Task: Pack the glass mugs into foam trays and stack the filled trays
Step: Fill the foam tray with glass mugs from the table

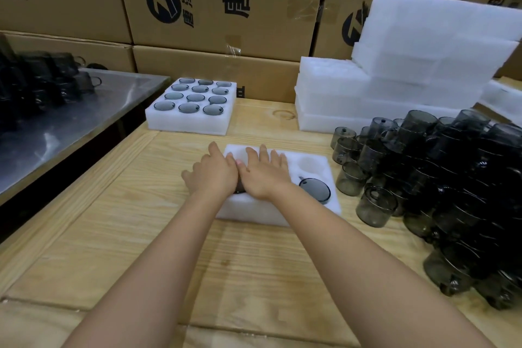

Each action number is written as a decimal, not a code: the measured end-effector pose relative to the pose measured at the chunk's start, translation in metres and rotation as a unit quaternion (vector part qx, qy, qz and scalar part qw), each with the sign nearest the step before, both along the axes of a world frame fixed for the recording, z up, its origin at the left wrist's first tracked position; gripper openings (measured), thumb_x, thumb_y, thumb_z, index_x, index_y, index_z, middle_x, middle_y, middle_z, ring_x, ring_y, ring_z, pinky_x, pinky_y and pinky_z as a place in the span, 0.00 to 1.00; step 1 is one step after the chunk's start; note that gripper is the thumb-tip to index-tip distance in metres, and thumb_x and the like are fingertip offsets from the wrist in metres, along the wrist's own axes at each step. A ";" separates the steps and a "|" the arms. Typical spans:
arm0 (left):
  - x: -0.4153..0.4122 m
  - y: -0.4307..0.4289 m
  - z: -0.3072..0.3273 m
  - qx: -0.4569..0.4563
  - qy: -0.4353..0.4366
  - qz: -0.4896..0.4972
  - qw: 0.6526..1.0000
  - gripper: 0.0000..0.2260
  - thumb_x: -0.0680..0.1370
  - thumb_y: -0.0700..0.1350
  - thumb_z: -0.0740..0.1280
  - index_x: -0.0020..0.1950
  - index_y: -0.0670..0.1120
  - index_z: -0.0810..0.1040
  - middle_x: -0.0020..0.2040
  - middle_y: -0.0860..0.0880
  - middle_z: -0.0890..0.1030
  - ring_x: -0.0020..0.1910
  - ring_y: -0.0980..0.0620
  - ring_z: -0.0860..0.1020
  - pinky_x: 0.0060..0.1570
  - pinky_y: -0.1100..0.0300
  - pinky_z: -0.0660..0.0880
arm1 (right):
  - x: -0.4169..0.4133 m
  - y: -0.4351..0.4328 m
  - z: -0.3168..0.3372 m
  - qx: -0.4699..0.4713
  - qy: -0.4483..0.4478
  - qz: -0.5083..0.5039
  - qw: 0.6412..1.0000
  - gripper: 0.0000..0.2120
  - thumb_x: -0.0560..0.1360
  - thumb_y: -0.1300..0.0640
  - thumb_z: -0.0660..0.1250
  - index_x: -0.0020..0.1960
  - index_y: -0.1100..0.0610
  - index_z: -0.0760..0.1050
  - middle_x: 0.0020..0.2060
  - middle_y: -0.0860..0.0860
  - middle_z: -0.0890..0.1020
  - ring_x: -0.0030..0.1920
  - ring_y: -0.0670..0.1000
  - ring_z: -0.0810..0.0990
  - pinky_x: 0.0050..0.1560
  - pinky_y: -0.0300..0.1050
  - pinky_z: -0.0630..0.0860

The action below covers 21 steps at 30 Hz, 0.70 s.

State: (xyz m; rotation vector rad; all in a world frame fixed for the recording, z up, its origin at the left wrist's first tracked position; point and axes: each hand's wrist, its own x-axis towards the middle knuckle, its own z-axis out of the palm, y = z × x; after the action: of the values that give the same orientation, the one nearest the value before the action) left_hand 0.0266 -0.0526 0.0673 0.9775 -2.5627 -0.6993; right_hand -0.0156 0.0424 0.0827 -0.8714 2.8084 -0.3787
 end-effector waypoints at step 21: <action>0.027 -0.005 -0.039 0.400 0.434 0.052 0.805 0.10 0.81 0.42 0.56 0.52 0.43 0.77 0.42 0.48 0.81 0.38 0.56 0.78 0.34 0.69 0.74 | -0.007 0.224 0.037 0.010 0.257 -0.302 0.918 0.16 0.78 0.53 0.62 0.62 0.59 0.72 0.56 0.57 0.75 0.50 0.61 0.78 0.37 0.48 0.71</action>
State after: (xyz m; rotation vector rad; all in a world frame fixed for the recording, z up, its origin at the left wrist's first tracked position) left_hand 0.0534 -0.0574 0.0279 0.7060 -1.3663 -1.7660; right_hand -0.0224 0.2669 0.1192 -0.0570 3.5308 -0.2120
